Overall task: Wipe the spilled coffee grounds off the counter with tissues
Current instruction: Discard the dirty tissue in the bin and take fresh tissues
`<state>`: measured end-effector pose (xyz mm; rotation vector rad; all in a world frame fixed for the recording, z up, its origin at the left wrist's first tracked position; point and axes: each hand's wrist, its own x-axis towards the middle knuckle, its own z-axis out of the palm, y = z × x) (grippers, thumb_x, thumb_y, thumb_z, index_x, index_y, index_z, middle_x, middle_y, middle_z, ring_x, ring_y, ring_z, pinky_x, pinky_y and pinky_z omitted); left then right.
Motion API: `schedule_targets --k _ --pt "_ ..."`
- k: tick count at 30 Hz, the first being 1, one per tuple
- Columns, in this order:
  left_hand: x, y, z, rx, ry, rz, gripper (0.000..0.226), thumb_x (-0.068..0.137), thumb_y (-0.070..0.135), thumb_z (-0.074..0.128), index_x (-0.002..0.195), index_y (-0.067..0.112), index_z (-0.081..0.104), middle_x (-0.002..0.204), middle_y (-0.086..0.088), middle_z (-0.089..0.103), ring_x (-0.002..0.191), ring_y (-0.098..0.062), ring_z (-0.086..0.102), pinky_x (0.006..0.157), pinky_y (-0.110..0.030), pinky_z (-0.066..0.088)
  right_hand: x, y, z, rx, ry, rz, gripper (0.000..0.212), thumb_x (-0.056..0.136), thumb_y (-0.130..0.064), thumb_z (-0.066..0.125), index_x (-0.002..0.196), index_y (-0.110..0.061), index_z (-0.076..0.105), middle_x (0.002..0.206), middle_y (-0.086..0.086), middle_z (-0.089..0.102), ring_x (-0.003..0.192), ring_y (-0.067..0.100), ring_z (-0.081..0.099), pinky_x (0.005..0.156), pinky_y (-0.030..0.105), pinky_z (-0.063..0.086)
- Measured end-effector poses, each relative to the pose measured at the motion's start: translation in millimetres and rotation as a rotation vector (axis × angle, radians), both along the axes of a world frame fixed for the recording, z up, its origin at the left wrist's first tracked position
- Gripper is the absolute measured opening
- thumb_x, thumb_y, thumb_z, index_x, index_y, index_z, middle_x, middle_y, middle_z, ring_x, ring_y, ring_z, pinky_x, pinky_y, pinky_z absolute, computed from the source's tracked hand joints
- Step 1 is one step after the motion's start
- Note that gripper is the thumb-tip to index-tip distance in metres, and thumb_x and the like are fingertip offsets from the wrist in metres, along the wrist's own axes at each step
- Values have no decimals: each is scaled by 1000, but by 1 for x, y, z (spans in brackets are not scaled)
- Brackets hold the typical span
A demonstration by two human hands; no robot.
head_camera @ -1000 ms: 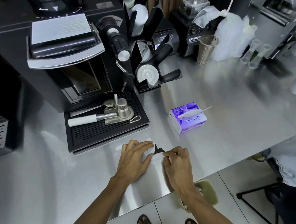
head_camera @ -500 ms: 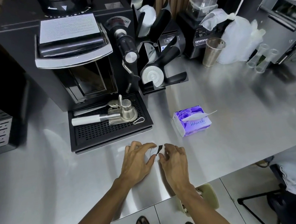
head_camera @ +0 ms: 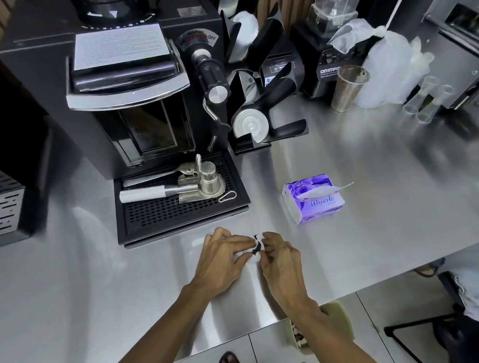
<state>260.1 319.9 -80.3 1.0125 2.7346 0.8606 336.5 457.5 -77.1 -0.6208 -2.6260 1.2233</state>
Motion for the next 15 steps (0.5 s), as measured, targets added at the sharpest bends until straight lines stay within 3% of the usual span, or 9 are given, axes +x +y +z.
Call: schedule_targets --k 6,10,15 --pt "-8 -6 4 -32 -85 -99 30 94 31 60 122 39 65 125 31 57 105 -8 39 93 -14 19 4 2 5 57 -23 89 46 74 -28 71 118 -22 60 95 -5 68 88 14 57 75 14 40" --pt "-8 -8 6 -4 -91 -97 29 92 28 63 119 37 67 120 31 60 102 -7 39 94 -13 19 5 4 1 92 -34 136 58 72 -25 78 125 -19 58 106 -2 68 93 15 56 75 6 32" --pt "-7 -8 9 51 -121 -58 29 86 26 70 113 34 65 97 32 59 98 -1 41 93 -18 26 5 5 3 75 -45 173 61 74 -21 78 129 -22 52 109 -2 65 90 8 50 77 7 33"
